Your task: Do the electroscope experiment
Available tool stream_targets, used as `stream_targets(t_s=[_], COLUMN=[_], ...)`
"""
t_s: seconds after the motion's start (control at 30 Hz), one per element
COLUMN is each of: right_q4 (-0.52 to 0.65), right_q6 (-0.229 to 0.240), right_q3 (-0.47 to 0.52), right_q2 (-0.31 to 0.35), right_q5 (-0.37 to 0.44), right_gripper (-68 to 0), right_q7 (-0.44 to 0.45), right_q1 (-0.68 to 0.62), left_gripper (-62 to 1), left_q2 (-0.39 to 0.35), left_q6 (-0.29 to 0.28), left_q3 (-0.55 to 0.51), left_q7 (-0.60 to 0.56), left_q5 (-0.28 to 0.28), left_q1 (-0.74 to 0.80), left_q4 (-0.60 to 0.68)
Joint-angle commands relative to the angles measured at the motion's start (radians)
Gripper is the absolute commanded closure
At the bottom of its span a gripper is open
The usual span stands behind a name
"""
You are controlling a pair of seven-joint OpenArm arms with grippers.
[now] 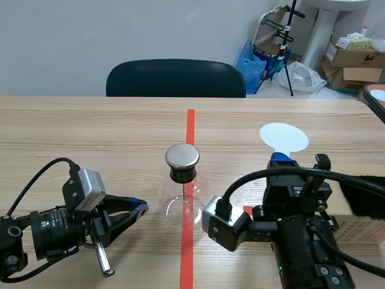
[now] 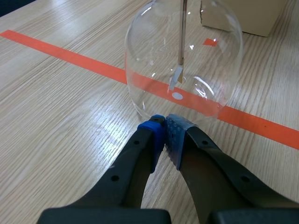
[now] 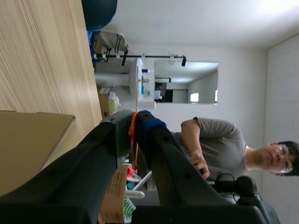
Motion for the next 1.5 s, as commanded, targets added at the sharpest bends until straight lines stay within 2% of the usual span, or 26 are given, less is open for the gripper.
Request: stream_targets(t_s=[0.0, 0.3, 0.53, 0.67, 1.17, 1.47], right_q4=[0.026, 0.049, 0.049, 0.049, 0.049, 0.049], right_q6=[-0.014, -0.011, -0.007, -0.007, -0.008, -0.008], right_q3=[0.003, 0.003, 0.003, 0.003, 0.003, 0.003], right_q2=[0.011, 0.011, 0.011, 0.011, 0.011, 0.011], right_q5=[-0.001, -0.001, -0.001, -0.001, -0.001, -0.001], right_gripper=[-1.7, -1.7, -1.7, -1.7, -1.7, -1.7], right_q7=[-0.010, -0.006, 0.061, 0.134, 0.523, 0.613], right_q1=[-0.003, -0.009, -0.019, -0.018, -0.015, -0.015], left_gripper=[-3.0, -3.0, -3.0, -3.0, -3.0, -3.0], left_q2=[0.002, 0.002, 0.002, 0.002, 0.002, 0.002], left_q6=[-0.002, -0.002, -0.002, -0.002, -0.002, -0.002], left_q3=[-0.010, -0.010, -0.010, -0.010, -0.010, -0.010], left_q7=[-0.013, -0.014, -0.014, -0.014, -0.014, -0.014], left_q5=[-0.010, -0.010, -0.010, -0.010, -0.010, -0.010], left_q1=[-0.003, -0.003, -0.003, -0.003, -0.003, -0.003], left_q4=[0.021, 0.021, 0.021, 0.021, 0.021, 0.021])
